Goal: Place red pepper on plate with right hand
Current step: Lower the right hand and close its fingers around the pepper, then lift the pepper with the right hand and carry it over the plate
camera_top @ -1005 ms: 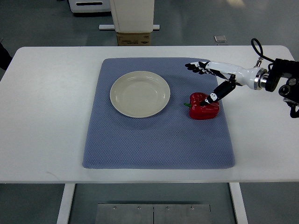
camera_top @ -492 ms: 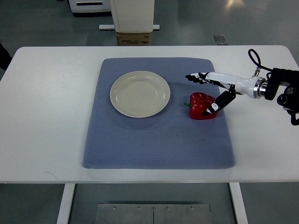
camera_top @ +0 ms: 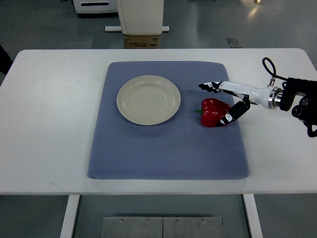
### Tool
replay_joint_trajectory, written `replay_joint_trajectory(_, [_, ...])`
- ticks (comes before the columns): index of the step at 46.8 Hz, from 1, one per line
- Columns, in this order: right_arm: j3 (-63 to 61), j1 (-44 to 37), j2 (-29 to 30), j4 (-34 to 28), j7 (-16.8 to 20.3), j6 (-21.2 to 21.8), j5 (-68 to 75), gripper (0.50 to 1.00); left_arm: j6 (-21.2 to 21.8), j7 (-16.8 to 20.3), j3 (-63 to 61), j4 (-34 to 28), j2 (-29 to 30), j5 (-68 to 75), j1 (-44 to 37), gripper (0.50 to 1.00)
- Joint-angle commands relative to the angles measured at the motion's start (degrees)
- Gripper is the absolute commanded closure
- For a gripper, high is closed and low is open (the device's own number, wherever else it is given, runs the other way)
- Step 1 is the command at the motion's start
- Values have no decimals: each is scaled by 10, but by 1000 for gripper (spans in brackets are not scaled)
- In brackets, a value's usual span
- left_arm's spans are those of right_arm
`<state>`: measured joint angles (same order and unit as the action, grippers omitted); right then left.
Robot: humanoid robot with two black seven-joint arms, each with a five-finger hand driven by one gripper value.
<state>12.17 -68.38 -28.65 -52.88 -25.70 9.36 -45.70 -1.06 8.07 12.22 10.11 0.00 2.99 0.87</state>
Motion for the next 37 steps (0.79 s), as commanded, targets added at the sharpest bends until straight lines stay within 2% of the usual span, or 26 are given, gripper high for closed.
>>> replay_joint_trajectory(1, [8, 0, 1, 1, 0, 0, 0, 532, 0, 0, 0, 0, 0, 0, 0, 500])
replay_joint_trajectory(13, [13, 5, 7, 8, 0, -11, 0, 574, 0, 0, 0, 0, 0, 0, 0, 500])
replay_joint_trajectory(32, [22, 11, 10, 14, 0, -12, 0, 592, 0, 0, 0, 0, 0, 0, 0, 500])
replay_joint_trajectory(37, [22, 11, 11, 15, 2, -13, 0, 626, 0, 0, 0, 0, 0, 0, 0, 500])
